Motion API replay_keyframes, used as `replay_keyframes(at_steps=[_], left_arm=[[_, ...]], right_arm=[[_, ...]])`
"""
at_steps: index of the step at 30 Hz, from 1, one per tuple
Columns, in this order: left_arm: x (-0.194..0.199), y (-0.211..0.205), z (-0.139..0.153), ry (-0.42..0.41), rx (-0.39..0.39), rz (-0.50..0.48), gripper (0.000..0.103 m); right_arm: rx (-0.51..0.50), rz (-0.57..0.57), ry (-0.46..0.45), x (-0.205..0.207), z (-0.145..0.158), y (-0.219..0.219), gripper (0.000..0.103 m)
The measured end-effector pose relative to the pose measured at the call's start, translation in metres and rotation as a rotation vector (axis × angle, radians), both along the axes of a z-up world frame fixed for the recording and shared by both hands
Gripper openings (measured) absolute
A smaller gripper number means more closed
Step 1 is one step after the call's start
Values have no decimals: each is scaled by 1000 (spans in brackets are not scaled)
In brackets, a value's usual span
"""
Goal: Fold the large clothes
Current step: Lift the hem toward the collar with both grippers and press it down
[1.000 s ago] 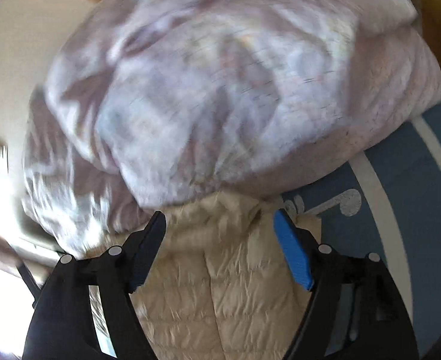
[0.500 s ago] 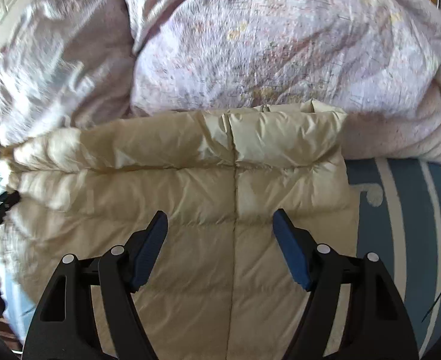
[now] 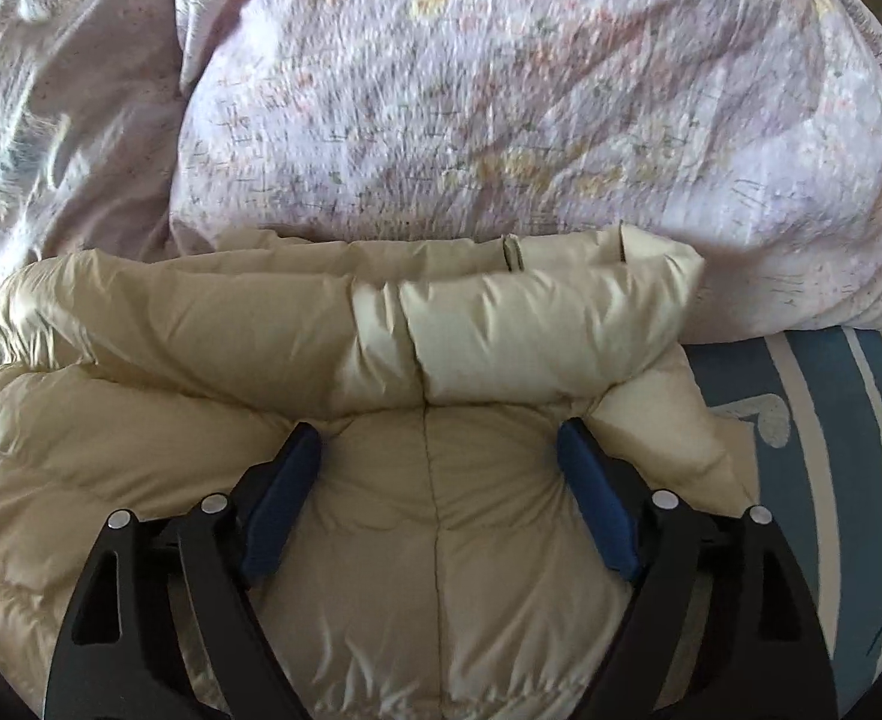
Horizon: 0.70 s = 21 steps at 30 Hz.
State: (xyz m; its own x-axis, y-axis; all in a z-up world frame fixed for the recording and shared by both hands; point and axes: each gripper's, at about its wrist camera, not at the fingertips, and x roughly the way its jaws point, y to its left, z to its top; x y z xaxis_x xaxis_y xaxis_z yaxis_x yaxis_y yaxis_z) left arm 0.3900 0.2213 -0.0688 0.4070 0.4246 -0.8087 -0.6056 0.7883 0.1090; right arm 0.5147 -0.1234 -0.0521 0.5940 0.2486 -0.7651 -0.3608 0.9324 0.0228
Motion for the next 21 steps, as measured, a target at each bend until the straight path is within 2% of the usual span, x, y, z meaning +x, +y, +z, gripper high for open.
replay_keyframes(at_steps=[12, 21], left_arm=[[12, 8, -24, -39, 40, 25, 95], [15, 19, -33, -29, 11, 35, 97]], right_arm=[[20, -25, -64, 9, -39, 28, 93], [4, -39, -46, 20, -37, 34, 96]])
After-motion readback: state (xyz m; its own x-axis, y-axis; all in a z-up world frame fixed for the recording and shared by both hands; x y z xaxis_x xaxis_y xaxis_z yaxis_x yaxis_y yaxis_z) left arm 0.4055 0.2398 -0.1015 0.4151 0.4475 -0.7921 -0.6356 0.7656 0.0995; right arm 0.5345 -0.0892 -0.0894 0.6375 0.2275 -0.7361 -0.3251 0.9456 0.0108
